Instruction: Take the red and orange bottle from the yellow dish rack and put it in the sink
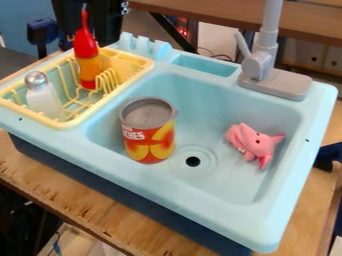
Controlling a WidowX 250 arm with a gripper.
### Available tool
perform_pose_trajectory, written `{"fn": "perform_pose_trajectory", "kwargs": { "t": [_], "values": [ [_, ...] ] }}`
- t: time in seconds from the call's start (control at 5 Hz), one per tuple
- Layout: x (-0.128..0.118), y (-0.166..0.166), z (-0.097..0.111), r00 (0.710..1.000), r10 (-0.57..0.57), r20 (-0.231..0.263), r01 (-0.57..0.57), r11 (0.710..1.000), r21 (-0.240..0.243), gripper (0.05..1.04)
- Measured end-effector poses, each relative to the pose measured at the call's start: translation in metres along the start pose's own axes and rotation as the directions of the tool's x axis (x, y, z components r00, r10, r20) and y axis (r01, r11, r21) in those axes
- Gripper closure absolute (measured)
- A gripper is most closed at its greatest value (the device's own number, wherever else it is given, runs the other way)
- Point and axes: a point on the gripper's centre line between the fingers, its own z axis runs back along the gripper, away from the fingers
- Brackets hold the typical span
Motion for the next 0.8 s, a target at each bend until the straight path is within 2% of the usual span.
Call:
{"fn": "perform_pose_trajectory", "kwargs": {
  "t": [0.2,0.4,0.6,0.8],
  "values": [
    [0.000,-0.001,-0.007,0.999,-0.001,-0.032,0.000,1.000,-0.013,0.083],
    [0.002,0.006,0.006,0.998,0.001,-0.059,-0.003,0.999,-0.040,0.082],
    [-0.001,0.027,0.020,0.999,0.004,-0.047,-0.007,0.998,-0.064,0.083],
    [0.004,0.040,0.024,0.998,-0.025,-0.057,0.022,0.999,-0.050,0.082]
  ]
}}
